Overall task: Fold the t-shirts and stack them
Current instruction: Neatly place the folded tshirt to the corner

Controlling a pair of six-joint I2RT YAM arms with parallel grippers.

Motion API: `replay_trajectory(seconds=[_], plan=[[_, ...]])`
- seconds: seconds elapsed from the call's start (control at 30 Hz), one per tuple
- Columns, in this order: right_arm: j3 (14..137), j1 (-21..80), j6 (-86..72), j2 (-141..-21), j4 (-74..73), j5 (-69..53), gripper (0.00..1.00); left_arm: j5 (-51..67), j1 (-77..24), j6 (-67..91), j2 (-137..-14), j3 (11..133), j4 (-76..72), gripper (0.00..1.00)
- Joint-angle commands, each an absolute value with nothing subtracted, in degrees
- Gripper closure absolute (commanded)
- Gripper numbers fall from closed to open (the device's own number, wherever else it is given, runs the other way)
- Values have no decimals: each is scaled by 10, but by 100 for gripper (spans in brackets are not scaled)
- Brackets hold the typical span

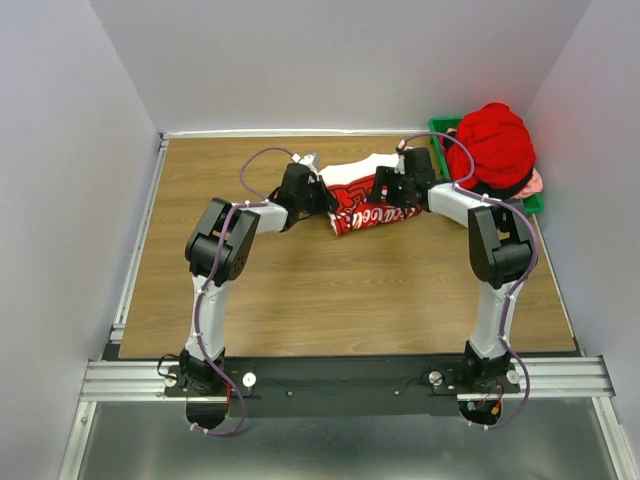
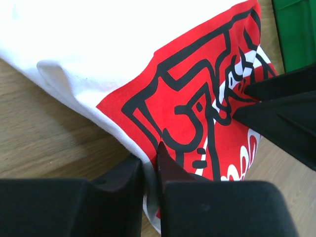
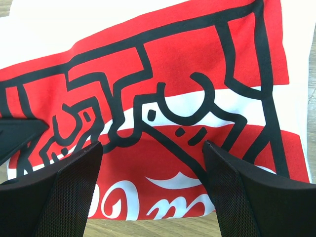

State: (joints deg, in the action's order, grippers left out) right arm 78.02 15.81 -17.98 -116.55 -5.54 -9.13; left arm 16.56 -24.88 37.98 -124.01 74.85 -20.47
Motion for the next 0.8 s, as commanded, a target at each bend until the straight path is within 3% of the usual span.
replay_trajectory(seconds=[0.0, 0.23, 0.53, 0.77], plan=[[759, 160, -182, -1151, -78, -101, 11, 141, -250, 345, -1256, 779, -154, 98], [741, 161, -172, -1095, -80, -75, 9, 109, -222, 237, -1239, 825, -51, 100], [724, 161, -165, -996, -83, -33, 7, -61, -160, 5, -1230, 932, 131, 100], [735, 161, -156, -976, -88, -29, 6, -109, -78, -106, -1221, 950, 143, 100]])
